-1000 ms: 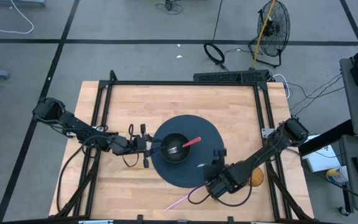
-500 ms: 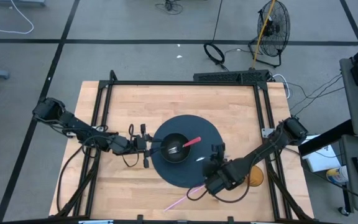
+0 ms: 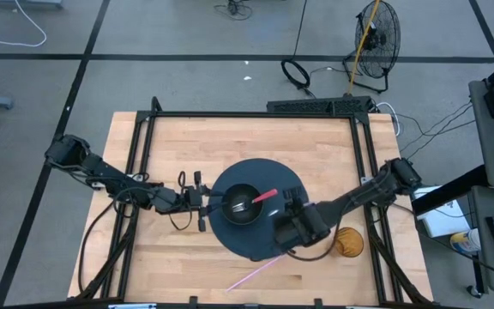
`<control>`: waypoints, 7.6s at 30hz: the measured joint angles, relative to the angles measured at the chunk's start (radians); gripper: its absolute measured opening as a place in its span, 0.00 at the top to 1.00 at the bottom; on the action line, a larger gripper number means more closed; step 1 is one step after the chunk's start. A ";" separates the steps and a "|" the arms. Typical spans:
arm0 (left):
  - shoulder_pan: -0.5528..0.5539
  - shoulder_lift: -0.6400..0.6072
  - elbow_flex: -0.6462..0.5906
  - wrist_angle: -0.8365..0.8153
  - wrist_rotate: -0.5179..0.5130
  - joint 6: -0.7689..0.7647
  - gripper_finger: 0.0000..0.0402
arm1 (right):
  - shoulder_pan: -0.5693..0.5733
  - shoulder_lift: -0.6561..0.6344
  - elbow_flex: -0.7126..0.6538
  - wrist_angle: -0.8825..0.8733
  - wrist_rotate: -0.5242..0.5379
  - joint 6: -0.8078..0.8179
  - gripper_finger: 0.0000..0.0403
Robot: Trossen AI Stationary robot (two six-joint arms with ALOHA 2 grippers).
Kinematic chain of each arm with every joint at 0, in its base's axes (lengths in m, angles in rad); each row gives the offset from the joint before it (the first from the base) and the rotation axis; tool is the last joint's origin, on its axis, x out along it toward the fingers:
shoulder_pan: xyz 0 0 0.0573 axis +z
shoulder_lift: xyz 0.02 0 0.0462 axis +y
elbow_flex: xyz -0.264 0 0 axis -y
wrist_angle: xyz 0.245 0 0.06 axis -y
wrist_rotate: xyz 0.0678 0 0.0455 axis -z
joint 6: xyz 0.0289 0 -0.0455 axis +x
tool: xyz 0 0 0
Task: Pick & Place Utensil
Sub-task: Put the blue spoon into the black bowl, then put the brown cup on the blue mat to the right of the black bowl
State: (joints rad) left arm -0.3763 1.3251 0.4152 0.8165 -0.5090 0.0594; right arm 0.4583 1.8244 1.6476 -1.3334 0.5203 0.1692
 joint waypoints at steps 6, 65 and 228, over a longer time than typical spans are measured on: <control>-0.031 0.000 0.000 0.000 -0.118 0.005 0.70 | -0.060 0.000 0.046 0.004 -0.001 -0.114 0.93; -0.198 -0.409 0.000 -0.517 -0.232 -0.116 0.70 | -0.238 0.186 0.058 0.513 0.058 -0.896 0.93; -0.190 -0.409 0.000 -0.497 -0.258 -0.060 0.70 | 0.002 -0.740 -0.589 1.103 0.028 -0.381 0.74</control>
State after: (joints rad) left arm -0.5662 0.9161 0.4149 0.3195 -0.7674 -0.0002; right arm 0.4607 1.0843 1.0587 -0.2308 0.5480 -0.2120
